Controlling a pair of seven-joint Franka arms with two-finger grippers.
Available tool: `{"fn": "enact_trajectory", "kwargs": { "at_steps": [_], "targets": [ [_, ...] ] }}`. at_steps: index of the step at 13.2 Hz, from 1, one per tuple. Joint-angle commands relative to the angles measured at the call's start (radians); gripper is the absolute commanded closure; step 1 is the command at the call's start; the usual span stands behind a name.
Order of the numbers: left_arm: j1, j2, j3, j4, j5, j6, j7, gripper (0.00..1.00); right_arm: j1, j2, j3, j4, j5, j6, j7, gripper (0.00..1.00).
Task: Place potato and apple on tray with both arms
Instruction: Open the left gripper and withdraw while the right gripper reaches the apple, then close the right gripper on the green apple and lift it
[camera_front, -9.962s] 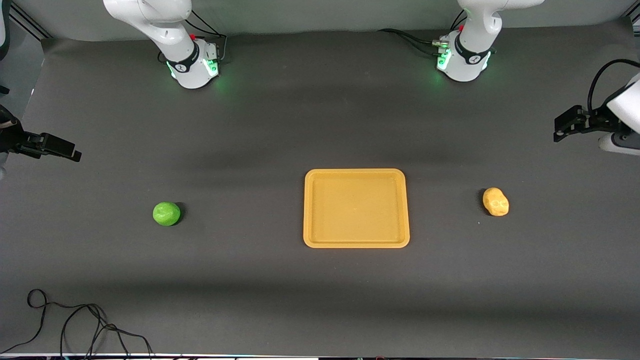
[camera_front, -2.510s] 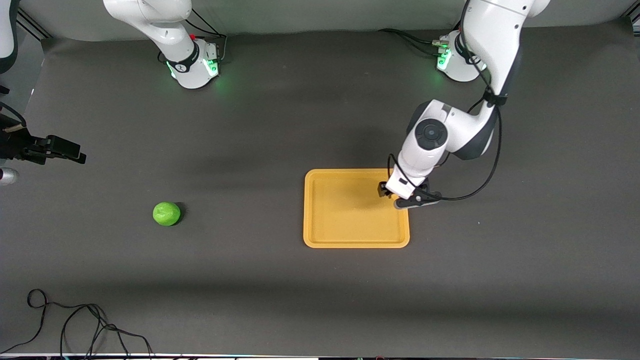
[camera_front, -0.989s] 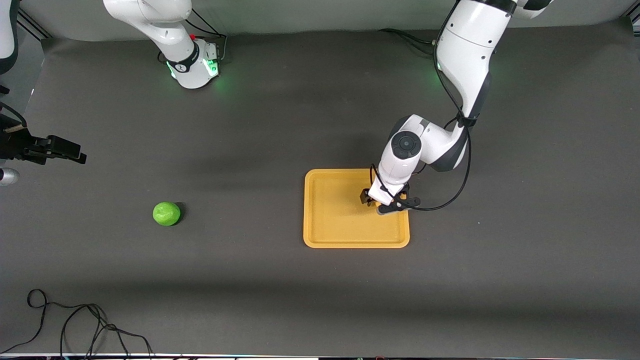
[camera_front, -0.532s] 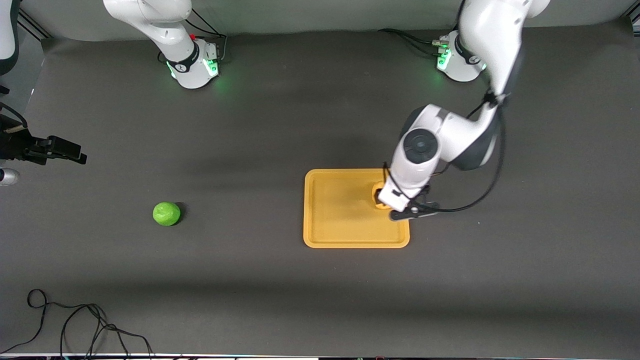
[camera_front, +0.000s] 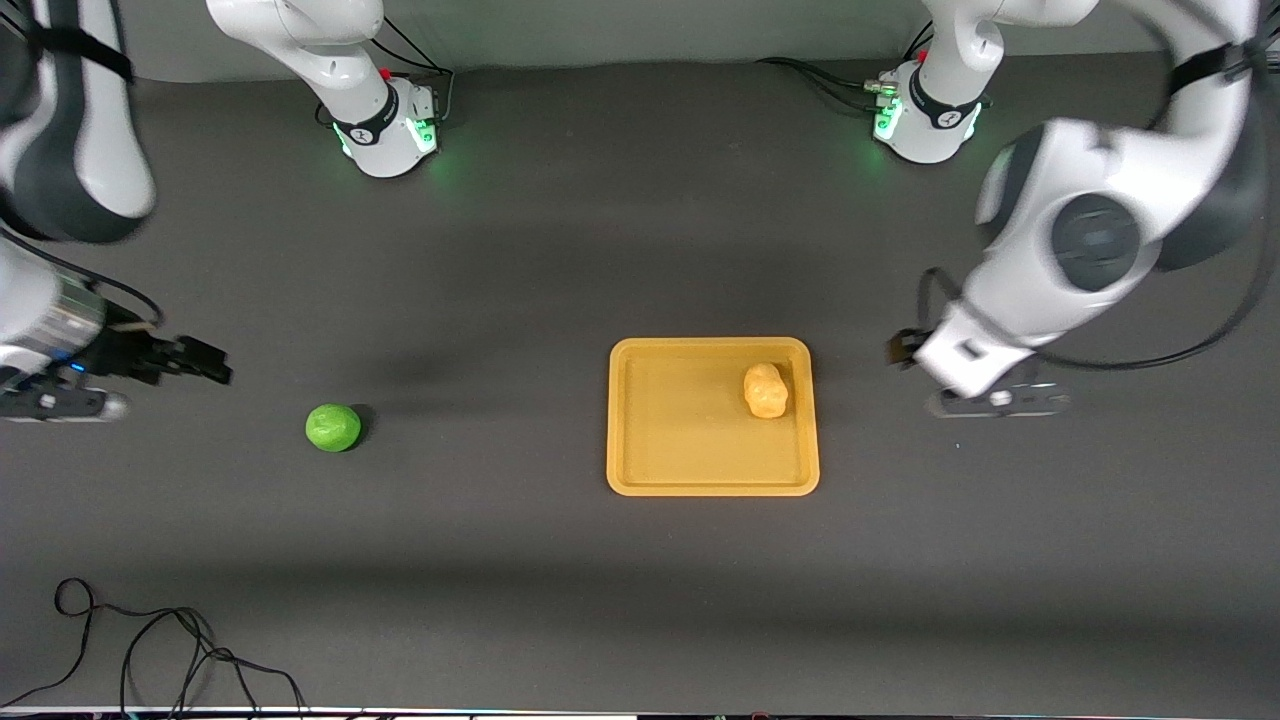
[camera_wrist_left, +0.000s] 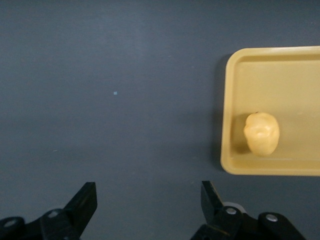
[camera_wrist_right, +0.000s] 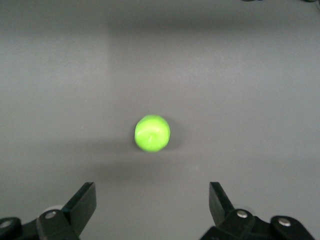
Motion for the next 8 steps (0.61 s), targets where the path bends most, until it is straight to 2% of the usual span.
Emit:
{"fn": "enact_trajectory", "kwargs": {
  "at_steps": [1, 3, 5, 8],
  "targets": [
    [0.112, -0.072, -0.008, 0.001, -0.043, -0.098, 0.18, 0.08, 0.024, 0.004, 0.003, -0.198, 0.003, 0.262, -0.009, 0.0],
    [0.189, -0.104, -0.008, 0.004, -0.045, -0.142, 0.303, 0.08, 0.032, 0.058, 0.003, -0.261, 0.003, 0.396, -0.009, 0.0],
    [0.26, -0.121, -0.008, 0.02, -0.046, -0.184, 0.409, 0.08, 0.032, 0.131, 0.003, -0.271, 0.003, 0.475, -0.009, 0.0],
    [0.317, -0.121, -0.006, 0.058, -0.045, -0.235, 0.46, 0.09, 0.03, 0.211, 0.003, -0.275, 0.003, 0.565, -0.009, 0.0]
  ]
}}
